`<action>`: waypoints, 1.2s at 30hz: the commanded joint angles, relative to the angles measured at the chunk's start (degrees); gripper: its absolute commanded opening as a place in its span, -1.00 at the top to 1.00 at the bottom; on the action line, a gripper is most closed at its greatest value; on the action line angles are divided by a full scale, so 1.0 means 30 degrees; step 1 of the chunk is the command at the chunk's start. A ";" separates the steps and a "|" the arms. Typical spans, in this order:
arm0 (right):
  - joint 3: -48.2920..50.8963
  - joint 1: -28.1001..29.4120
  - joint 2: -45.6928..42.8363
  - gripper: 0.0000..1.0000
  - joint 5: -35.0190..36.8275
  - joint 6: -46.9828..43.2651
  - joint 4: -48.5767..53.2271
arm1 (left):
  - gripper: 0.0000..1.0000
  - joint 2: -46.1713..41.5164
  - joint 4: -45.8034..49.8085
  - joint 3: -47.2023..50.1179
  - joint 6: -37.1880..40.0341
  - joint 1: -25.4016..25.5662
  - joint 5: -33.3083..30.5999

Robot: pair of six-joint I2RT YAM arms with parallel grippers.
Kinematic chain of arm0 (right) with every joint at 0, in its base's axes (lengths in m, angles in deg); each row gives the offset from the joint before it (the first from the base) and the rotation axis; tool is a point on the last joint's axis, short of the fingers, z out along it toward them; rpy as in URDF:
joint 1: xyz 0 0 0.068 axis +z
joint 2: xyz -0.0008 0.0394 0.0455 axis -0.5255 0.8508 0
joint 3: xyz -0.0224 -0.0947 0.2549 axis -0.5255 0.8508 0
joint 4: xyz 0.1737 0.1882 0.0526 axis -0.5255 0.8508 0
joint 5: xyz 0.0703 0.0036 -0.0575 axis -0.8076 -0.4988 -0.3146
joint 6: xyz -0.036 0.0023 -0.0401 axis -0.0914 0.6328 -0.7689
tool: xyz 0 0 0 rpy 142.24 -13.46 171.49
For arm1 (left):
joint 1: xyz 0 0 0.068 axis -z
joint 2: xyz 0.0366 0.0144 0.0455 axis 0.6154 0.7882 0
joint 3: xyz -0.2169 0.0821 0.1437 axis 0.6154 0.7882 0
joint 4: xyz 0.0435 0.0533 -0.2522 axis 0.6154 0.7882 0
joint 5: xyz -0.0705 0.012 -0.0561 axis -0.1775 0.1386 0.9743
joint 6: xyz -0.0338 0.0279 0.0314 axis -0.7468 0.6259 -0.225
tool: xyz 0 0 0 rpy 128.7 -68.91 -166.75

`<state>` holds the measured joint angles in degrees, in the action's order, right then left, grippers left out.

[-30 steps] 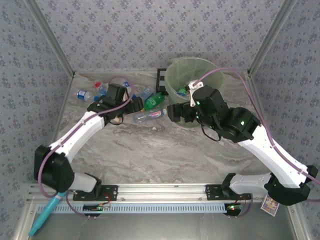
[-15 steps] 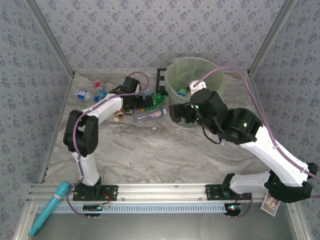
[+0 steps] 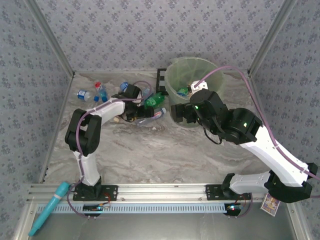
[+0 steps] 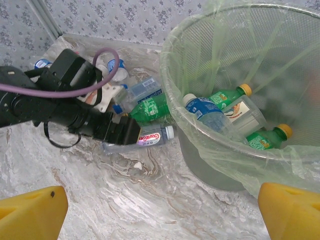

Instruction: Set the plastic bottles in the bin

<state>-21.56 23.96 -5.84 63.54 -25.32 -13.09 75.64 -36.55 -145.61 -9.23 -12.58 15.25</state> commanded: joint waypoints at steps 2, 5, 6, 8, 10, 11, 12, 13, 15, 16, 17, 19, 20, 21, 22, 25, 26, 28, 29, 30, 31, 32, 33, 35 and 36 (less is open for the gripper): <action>0.0089 -0.0209 0.0138 -0.99 -0.0466 -0.0376 -0.0255 | -0.81 -0.1392 0.0392 0.0898 -0.0166 0.0839 0.0179; -0.0002 -0.0267 0.0272 -0.99 -0.0563 -0.0523 -0.0324 | -0.79 -0.1632 0.0516 0.1236 0.0027 0.1788 -0.0951; -0.0002 -0.0246 0.0272 -0.99 -0.0588 -0.0521 -0.0320 | -0.78 -0.1614 0.0591 0.1292 0.0075 0.2067 -0.1307; 0.0106 -0.0270 0.0228 -0.99 -0.0683 -0.0443 -0.0261 | -0.68 -0.1422 0.0757 0.1349 0.0149 0.2552 -0.1862; 0.0223 -0.0273 0.0157 -0.99 -0.0760 -0.0347 -0.0174 | -0.63 -0.1162 0.0884 0.1387 0.0160 0.2897 -0.2356; 0.0308 -0.0277 0.0085 -0.99 -0.0805 -0.0285 -0.0118 | -0.60 -0.1018 0.0929 0.1409 0.0215 0.3071 -0.2623; 0.0374 -0.0295 0.0024 -0.99 -0.0812 -0.0227 -0.0059 | -0.57 -0.0899 0.0950 0.1394 0.0292 0.3203 -0.2865; 0.0464 -0.0300 -0.0061 -0.99 -0.0837 -0.0186 -0.0009 | -0.52 -0.0698 0.1068 0.1323 0.0410 0.3410 -0.3189; 0.0581 -0.0281 -0.0254 -0.99 -0.0834 -0.0093 0.0030 | -0.45 -0.0325 0.1415 0.0995 0.0591 0.3736 -0.3781; 0.0634 -0.0285 -0.0312 -0.99 -0.0834 -0.0065 0.0041 | -0.43 -0.0184 0.1515 0.0869 0.0632 0.3830 -0.3971; 0.0670 -0.0295 -0.0396 -0.99 -0.0834 -0.0051 0.0038 | -0.42 -0.0092 0.1524 0.0824 0.0603 0.3911 -0.4086; 0.0730 -0.0301 -0.0522 -0.99 -0.0805 -0.0029 0.0036 | -0.28 -0.0028 0.1322 0.0823 0.0517 0.3943 -0.4060; 0.0756 -0.0300 -0.0570 -0.99 -0.0780 -0.0010 0.0039 | -0.18 -0.0002 0.1316 0.0793 0.0464 0.3951 -0.4060; 0.0759 -0.0285 -0.0603 -0.99 -0.0756 -0.0021 0.0044 | -0.10 0.0005 0.1326 0.0750 0.0457 0.3948 -0.4063; 0.0788 -0.0291 -0.0661 -0.99 -0.0724 -0.0021 0.0071 | -0.03 -0.0050 0.1363 0.0710 0.0457 0.3951 -0.4061; 0.0902 -0.0320 -0.0782 -0.99 -0.0753 -0.0033 0.0033 | -0.02 -0.0578 0.1514 0.0733 0.0384 0.3980 -0.4030; 0.0956 -0.0324 -0.0812 -0.99 -0.0778 -0.0061 0.0032 | -0.01 -0.0871 0.1608 0.0821 0.0347 0.3980 -0.4005; 0.1048 -0.0344 -0.0841 -0.99 -0.0882 -0.0047 0.0031 | 0.00 -0.1519 0.1818 0.0888 0.0259 0.4010 -0.3874; 0.1085 -0.0358 -0.0841 -0.99 -0.0893 -0.0007 0.0035 | 0.01 -0.1936 0.1912 0.0988 0.0210 0.4011 -0.3805; 0.1132 -0.0388 -0.0870 -0.99 -0.0877 0.0023 -0.0012 | 0.01 -0.2417 0.1995 0.1104 0.0117 0.4055 -0.3796; 0.1168 -0.0423 -0.0874 -0.99 -0.0863 0.0025 -0.0074 | 0.01 -0.2825 0.2093 0.1193 0.0027 0.4069 -0.3769; 0.1213 -0.0450 -0.0896 -0.99 -0.0867 0.0002 -0.0159 | 0.01 -0.3381 0.2191 0.1329 -0.0108 0.4096 -0.3698; 0.1271 -0.0520 -0.0900 -0.99 -0.0892 0.0023 -0.0333 | 0.01 -0.3922 0.2297 0.1447 -0.0276 0.4109 -0.3637; 0.1395 -0.0652 -0.0958 -0.99 -0.0995 -0.0032 -0.0658 | 0.01 -0.4977 0.2526 0.1606 -0.0627 0.4142 -0.3591; 0.1475 -0.0775 -0.0986 -0.99 -0.1064 -0.0079 -0.0836 | 0.01 -0.5540 0.2656 0.1690 -0.0804 0.4146 -0.3591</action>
<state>-17.65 22.32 -7.81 60.98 -25.98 -13.98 64.30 -30.87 -140.87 -9.78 -0.55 4.02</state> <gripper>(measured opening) 0.995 0.498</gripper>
